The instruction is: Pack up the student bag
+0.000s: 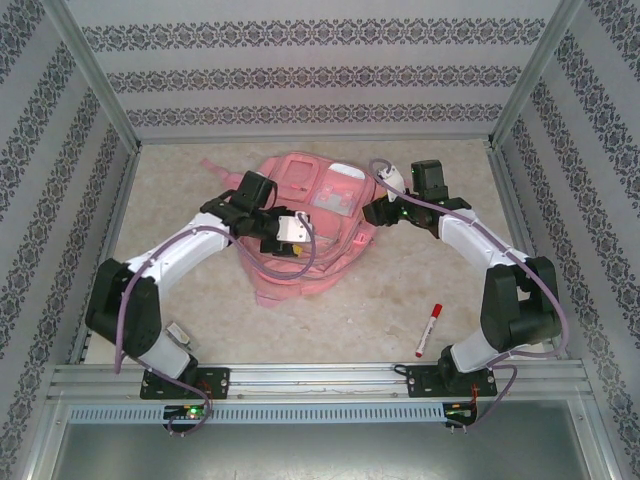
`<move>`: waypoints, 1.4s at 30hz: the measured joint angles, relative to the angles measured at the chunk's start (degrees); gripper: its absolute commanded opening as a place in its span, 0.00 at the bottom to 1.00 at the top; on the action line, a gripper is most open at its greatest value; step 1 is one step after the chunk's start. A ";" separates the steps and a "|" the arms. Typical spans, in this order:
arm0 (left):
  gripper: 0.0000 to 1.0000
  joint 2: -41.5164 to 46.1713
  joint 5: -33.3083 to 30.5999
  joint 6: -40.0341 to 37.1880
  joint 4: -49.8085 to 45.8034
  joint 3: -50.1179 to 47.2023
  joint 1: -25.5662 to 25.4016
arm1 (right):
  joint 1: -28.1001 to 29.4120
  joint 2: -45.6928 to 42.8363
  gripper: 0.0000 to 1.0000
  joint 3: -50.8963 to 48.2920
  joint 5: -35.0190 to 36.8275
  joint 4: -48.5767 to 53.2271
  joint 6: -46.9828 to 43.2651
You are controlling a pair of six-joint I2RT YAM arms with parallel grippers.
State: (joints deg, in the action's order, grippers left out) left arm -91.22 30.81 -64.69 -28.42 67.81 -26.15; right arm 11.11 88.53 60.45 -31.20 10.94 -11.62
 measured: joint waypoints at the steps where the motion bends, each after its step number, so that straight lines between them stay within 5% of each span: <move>1: 0.54 -1.40 -0.79 -0.02 -0.20 0.00 0.00 | 0.00 0.02 0.48 0.00 -0.46 -0.13 -0.74; 7: 0.53 -8.44 -5.22 0.22 -0.46 0.04 0.00 | 0.00 0.52 0.48 0.00 -8.28 0.85 -11.85; 9: 0.36 -9.27 -6.03 0.04 -0.55 0.11 0.00 | 0.02 1.09 0.48 0.00 -10.14 1.29 -14.95; 11: 0.02 -9.77 -6.69 0.44 -1.40 0.79 0.00 | 0.02 1.84 0.48 0.00 -11.76 2.23 -18.43; 12: 0.00 -10.01 -6.75 0.48 -2.16 1.44 0.00 | 0.20 2.08 0.48 0.00 -12.15 2.99 -20.48; 23: 0.00 -4.76 -2.73 -1.31 -4.66 2.60 0.39 | 1.77 4.87 0.54 0.63 -14.16 10.71 -47.32; 42: 0.00 -0.85 4.17 3.93 3.76 -3.85 1.90 | 5.92 11.06 0.49 2.91 -12.52 9.99 -49.90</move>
State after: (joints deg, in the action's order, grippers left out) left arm -92.07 34.98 -60.75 -24.67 63.96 -24.25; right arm 17.04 99.59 63.35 -43.72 20.93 -61.52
